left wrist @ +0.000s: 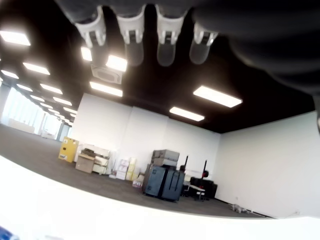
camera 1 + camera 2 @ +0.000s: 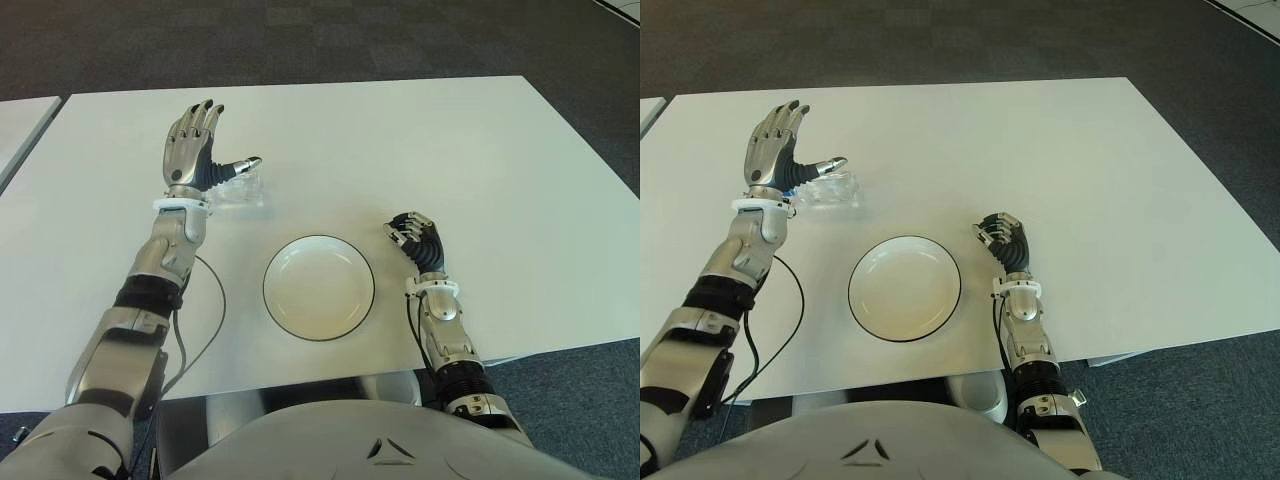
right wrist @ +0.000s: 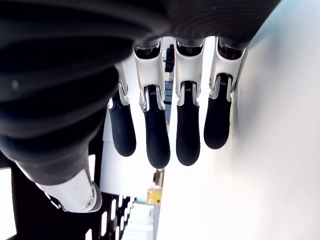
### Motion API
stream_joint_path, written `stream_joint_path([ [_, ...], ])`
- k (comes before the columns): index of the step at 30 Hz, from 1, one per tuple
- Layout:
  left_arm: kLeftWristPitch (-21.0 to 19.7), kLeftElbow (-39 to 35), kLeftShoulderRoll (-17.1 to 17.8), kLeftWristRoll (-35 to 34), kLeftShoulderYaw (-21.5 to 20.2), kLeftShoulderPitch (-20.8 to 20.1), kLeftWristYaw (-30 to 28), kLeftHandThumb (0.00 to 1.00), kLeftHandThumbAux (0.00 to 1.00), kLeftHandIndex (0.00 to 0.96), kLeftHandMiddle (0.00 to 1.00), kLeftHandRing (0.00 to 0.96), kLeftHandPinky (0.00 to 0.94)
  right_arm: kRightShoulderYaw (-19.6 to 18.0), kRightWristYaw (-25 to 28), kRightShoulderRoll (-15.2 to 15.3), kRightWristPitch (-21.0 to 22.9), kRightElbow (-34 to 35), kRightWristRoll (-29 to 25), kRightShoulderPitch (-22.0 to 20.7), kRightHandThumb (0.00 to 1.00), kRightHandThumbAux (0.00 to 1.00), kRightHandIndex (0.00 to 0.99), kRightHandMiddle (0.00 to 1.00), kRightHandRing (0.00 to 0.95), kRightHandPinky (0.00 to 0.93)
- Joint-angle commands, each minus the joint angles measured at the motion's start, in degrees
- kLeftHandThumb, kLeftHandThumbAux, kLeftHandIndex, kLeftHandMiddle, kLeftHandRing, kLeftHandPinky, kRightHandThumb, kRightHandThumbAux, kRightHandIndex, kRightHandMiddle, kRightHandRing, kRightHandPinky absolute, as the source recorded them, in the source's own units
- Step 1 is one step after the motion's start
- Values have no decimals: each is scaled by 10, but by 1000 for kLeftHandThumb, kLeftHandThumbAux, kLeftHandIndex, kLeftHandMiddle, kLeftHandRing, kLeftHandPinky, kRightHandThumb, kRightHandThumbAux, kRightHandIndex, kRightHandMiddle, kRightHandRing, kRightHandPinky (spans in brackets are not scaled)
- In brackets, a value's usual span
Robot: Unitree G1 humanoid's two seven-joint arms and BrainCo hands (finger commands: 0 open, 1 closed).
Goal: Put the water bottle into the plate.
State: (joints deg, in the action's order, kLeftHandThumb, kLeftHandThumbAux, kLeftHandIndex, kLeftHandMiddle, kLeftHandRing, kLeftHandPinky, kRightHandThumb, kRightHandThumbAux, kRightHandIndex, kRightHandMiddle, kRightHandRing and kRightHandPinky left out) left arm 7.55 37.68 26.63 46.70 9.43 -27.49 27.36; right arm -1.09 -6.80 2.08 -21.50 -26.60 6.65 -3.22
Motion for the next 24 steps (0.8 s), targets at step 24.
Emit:
stream_joint_path([
  [24, 24, 349, 6, 57, 238, -174, -87, 604, 202, 0, 0, 0, 0, 0, -9, -6, 2, 4, 0, 5, 708, 733, 425, 478, 468, 474],
])
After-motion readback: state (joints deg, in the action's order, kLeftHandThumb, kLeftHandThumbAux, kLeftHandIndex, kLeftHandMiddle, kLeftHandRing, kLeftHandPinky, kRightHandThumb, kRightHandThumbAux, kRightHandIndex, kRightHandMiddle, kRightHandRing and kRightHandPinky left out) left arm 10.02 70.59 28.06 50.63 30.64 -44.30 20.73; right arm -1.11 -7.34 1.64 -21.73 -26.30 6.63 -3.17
